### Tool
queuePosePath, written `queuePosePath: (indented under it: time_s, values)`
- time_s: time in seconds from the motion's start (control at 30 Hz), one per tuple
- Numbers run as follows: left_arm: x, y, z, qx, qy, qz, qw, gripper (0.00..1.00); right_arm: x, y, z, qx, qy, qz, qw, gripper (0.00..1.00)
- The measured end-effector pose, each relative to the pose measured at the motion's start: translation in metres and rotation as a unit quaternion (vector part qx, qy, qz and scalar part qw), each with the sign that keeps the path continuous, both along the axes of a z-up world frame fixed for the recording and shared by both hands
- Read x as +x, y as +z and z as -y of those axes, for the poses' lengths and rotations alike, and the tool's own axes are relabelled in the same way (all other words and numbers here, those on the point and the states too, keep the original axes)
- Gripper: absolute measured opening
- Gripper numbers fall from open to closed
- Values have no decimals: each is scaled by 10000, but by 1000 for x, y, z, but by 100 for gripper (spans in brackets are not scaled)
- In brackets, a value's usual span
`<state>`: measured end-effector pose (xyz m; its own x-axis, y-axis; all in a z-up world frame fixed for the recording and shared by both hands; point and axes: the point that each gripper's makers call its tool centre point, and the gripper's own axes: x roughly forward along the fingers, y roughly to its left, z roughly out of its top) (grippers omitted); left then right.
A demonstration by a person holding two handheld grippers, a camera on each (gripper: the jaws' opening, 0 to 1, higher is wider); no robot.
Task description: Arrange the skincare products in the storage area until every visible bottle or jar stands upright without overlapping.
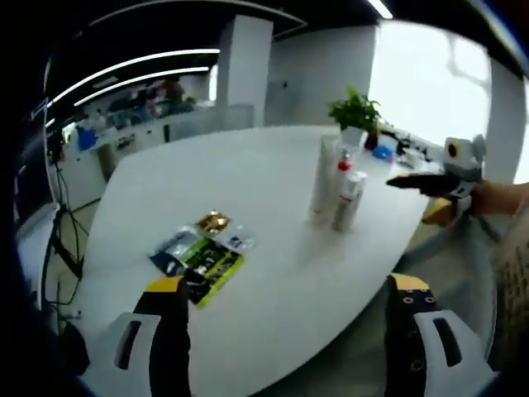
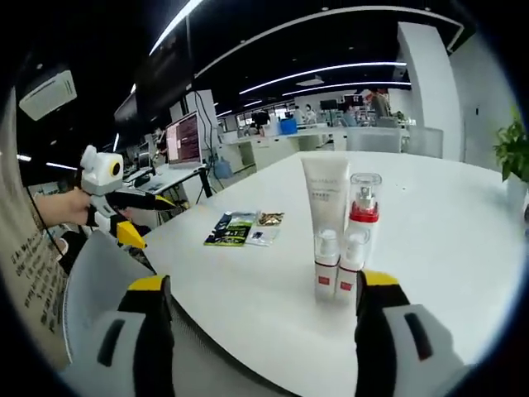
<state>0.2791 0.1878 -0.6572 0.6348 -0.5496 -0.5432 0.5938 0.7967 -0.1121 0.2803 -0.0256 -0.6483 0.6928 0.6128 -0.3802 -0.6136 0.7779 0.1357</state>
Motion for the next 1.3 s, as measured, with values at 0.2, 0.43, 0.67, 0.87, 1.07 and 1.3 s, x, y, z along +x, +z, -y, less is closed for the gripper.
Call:
queuePosePath:
  time_s: [0.2, 0.43, 0.67, 0.87, 1.07, 1.3]
  values:
    - [-9, -5, -7, -29, 93, -105, 9999, 97, 0, 2, -1, -49, 30, 95, 9999, 97]
    - [-2, -4, -12, -189, 241, -72, 9995, 97, 0, -3, -4, -171, 103, 16, 9998, 99]
    - [-8, -10, -15, -8, 323, -226, 9992, 97, -3, 1, -5, -26, 146, 60, 9999, 99]
    - [-4, -7, -18, 42, 408, -206, 9989, 97, -2, 5, -4, -5, 90, 164, 9998, 99]
    - [9, -1, -24, 171, 680, -107, 9975, 97, -2, 6, -4, 91, 118, 161, 9998, 99]
    - [34, 0, -28, 292, 1006, 71, 9945, 97, -3, 5, -5, 25, 158, 160, 9997, 99]
